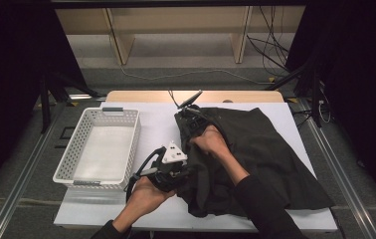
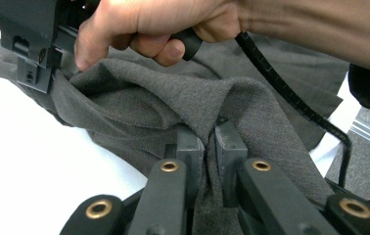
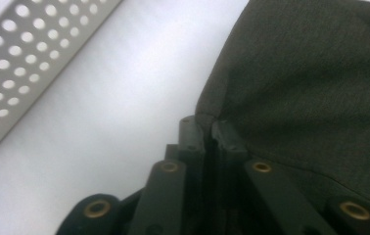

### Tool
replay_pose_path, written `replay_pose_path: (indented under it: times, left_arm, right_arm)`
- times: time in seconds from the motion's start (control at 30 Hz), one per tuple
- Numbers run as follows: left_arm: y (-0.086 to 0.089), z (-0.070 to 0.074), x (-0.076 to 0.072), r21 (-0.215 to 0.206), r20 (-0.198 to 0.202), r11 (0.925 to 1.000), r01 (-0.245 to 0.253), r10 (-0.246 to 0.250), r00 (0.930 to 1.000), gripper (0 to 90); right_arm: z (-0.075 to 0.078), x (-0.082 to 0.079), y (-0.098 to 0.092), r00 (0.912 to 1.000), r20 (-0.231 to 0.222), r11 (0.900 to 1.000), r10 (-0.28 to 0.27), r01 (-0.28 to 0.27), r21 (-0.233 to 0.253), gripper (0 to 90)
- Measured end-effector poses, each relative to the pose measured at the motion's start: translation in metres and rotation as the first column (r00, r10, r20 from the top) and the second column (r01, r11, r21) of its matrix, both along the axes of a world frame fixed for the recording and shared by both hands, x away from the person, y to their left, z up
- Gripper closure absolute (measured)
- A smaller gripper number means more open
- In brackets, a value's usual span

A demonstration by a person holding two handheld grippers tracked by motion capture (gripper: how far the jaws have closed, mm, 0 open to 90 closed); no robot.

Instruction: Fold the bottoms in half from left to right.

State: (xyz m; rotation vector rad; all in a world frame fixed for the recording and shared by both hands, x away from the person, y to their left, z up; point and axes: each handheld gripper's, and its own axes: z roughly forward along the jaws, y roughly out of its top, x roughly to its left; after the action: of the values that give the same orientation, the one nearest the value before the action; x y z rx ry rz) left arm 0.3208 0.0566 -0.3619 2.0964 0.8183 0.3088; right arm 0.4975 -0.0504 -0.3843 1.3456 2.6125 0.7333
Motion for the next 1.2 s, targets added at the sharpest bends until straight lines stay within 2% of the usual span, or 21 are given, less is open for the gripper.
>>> replay_pose_path:
  times: [0.23, 0.4, 0.53, 0.83, 1.2]
  left_arm:
    - [-0.015, 0.017, -0.002, -0.048, 0.026, 0.998, 0.04, -0.039, 0.9989, 83.2]
    - [-0.035, 0.033, -0.004, -0.067, 0.067, 0.9942, 0.083, -0.079, 0.9946, 83.2]
    - [-0.051, 0.037, -0.002, -0.086, 0.071, 0.9901, 0.111, -0.105, 0.9919, 83.2]
    - [-0.087, 0.038, 0.006, -0.121, 0.044, 0.9814, 0.149, -0.145, 0.9885, 83.2]
    - [-0.126, 0.038, 0.014, -0.124, 0.027, 0.9744, 0.187, -0.186, 0.9823, 83.0]
  right_arm:
    - [0.03, -0.005, -0.028, 0.9987, 0.05, 0.998, -0.011, 0.008, 0.058, 87.1]
    - [0.052, -0.013, -0.057, 0.9951, 0.092, 0.994, -0.037, 0.027, 0.105, 87.2]
    - [0.065, -0.017, -0.082, 0.9914, 0.112, 0.99, -0.068, 0.053, 0.13, 87.2]
    - [0.074, -0.018, -0.127, 0.9822, 0.126, 0.983, -0.139, 0.122, 0.134, 87.2]
    - [0.072, -0.021, -0.183, 0.968, 0.119, 0.97, -0.221, 0.206, 0.127, 87.4]
